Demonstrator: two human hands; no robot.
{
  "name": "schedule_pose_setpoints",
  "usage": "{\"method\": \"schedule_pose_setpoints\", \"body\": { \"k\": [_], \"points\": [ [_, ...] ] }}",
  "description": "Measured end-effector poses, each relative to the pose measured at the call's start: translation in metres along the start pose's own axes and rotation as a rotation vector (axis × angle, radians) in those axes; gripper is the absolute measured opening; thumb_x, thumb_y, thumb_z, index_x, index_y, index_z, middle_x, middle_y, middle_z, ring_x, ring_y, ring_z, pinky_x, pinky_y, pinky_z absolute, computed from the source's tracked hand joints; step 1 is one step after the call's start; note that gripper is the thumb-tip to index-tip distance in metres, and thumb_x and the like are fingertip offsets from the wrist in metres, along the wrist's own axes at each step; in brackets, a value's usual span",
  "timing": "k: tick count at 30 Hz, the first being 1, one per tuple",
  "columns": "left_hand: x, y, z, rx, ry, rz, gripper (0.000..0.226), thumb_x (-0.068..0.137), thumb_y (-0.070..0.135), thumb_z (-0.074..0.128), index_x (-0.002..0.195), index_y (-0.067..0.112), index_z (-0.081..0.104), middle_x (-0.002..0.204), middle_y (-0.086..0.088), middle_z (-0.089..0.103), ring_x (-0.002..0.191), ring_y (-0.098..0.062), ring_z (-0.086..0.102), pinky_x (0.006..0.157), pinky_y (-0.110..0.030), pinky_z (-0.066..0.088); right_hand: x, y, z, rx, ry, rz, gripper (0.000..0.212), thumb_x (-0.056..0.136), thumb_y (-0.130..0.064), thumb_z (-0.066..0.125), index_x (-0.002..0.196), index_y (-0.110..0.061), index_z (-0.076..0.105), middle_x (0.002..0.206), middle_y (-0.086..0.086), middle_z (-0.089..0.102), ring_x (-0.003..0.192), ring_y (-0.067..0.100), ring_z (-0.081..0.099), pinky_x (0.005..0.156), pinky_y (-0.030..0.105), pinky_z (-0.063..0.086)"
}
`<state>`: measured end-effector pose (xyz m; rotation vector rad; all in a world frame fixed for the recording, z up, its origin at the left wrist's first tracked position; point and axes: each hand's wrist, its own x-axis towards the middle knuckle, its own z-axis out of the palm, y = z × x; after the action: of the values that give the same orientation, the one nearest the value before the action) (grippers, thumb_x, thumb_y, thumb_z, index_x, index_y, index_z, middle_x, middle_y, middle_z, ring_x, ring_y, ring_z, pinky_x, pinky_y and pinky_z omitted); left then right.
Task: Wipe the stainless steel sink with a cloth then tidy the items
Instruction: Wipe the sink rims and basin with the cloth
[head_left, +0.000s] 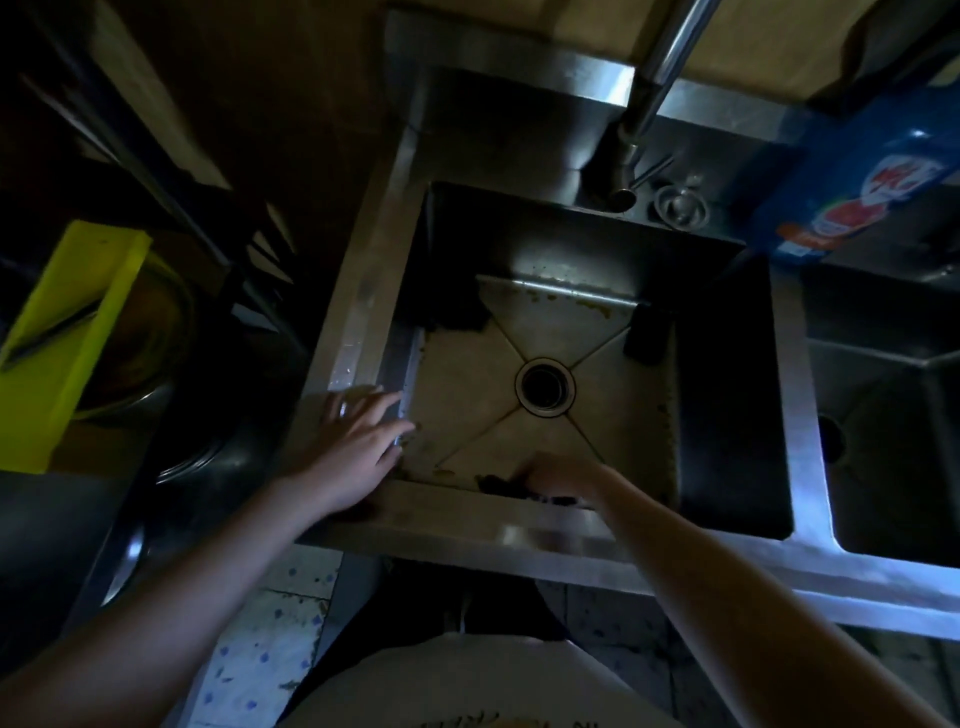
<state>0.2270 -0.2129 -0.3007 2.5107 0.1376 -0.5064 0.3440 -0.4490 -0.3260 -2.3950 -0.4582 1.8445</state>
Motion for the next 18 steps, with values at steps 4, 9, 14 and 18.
{"method": "schedule_pose_setpoints", "body": {
  "k": [4,9,14,18],
  "points": [
    [0.014,0.007,0.0,0.076,0.002,0.076,0.033,0.095,0.024,0.047,0.128,0.026,0.052,0.155,0.005,0.015,0.145,-0.017,0.001,0.115,-0.045,-0.001,-0.014,0.061,-0.002,-0.031,0.067,0.131,0.041,0.097,-0.044,0.042,0.068,-0.015,0.049,0.061,-0.001,0.042,0.057,0.014,0.038,0.068,0.029,0.034],
    [0.022,0.015,0.002,0.043,-0.07,0.068,0.032,0.095,0.026,0.047,0.127,0.029,0.052,0.154,0.007,0.018,0.143,-0.016,0.007,0.115,-0.041,0.004,-0.017,0.1,-0.007,-0.008,0.054,0.269,0.035,0.096,-0.044,0.044,0.081,-0.015,0.057,0.069,-0.004,0.048,0.066,0.016,0.046,0.066,0.026,0.037],
    [0.02,0.013,0.006,0.106,-0.084,0.046,0.032,0.093,0.029,0.051,0.124,0.033,0.053,0.151,0.007,0.025,0.141,-0.019,0.017,0.115,-0.047,0.01,0.001,0.027,-0.004,0.046,-0.045,0.169,0.037,0.097,-0.038,0.043,0.066,-0.019,0.045,0.06,-0.004,0.044,0.048,0.011,0.036,0.05,0.021,0.034],
    [0.016,0.017,0.008,0.134,-0.093,0.022,0.037,0.091,0.022,0.054,0.126,0.033,0.052,0.15,0.006,0.026,0.138,-0.019,0.02,0.113,-0.044,0.013,0.014,-0.045,0.002,0.111,-0.094,-0.044,0.032,0.102,-0.018,0.035,0.072,-0.013,0.047,0.063,-0.002,0.04,0.049,0.009,0.036,0.035,0.013,0.033]
  ]
}}
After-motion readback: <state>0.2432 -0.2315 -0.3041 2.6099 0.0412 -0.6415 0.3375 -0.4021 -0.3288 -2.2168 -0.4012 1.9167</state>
